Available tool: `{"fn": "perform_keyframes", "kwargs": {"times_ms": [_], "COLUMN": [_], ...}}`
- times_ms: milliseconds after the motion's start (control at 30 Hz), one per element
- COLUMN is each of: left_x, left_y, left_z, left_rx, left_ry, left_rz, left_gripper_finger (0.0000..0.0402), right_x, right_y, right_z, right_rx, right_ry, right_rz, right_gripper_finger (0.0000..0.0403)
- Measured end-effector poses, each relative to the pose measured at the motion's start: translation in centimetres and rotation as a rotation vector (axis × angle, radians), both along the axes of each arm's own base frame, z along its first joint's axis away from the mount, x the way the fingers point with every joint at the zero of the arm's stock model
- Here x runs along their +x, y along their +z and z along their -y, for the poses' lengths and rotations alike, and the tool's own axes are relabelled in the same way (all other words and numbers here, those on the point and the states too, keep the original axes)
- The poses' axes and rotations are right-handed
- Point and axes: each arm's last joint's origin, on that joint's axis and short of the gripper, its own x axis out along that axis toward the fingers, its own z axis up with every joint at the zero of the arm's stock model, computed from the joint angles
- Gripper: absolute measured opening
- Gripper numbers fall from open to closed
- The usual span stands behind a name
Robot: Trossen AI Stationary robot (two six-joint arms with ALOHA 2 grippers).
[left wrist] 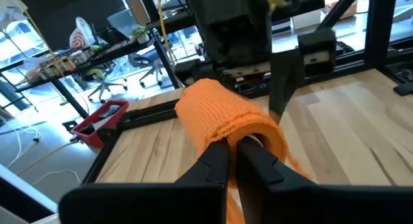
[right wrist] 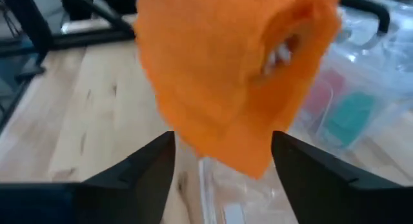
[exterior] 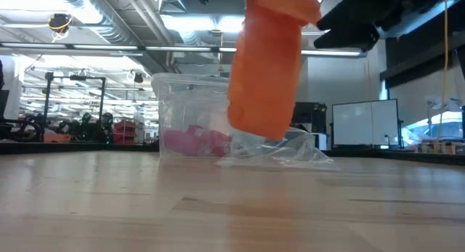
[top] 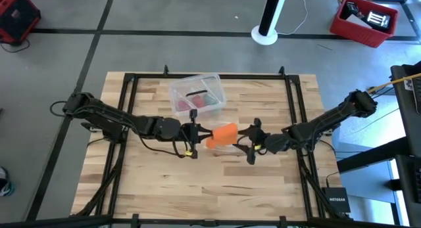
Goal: Roll bandage
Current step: Roll the orange bandage
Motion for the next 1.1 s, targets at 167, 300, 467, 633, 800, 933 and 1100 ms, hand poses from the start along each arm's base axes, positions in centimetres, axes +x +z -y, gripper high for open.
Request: {"fn": "perform_keyframes", "kwargs": {"times_ms": [167,300,467,633,800,933,1100], "left_x": [0.0,0.0,0.0,0.0,-0.1,-0.2,-0.8], "left_y": [0.0,0.0,0.0,-0.2,-0.1,0.1,2.0], "left_z": [0.0,0.0,0.0,0.3,0.9,1.8,2.4], "left_rx": [0.001,0.004,0.004,0.002,-0.025,-0.044,-0.054], "left_ry": [0.0,-0.001,0.0,-0.041,-0.182,-0.303,-0.381], "left_rz": [0.0,-0.001,-0.004,-0.02,-0.016,-0.002,0.138], "left_gripper_finger": [0.0004,0.0004,0.0004,0.0004,0.0004,0.0004,0.0004], "right_x": [0.4,0.6,0.8,0.4,-0.3,-0.1,0.3], "right_y": [1.0,1.6,2.7,8.4,12.9,13.2,10.0], "right_z": [-0.5,-0.6,-0.7,-0.4,1.7,4.1,6.9], "right_rx": [0.028,0.013,-0.022,-0.18,-0.521,-0.589,-0.497], "right_ry": [0.135,0.176,0.182,0.171,-0.102,-0.298,-0.323], "right_rz": [0.091,0.148,0.18,0.33,0.313,0.226,-0.024], "right_gripper_finger": [0.0199,0.0127,0.0015,0.0022,0.0005,0.0022,0.0074]}}
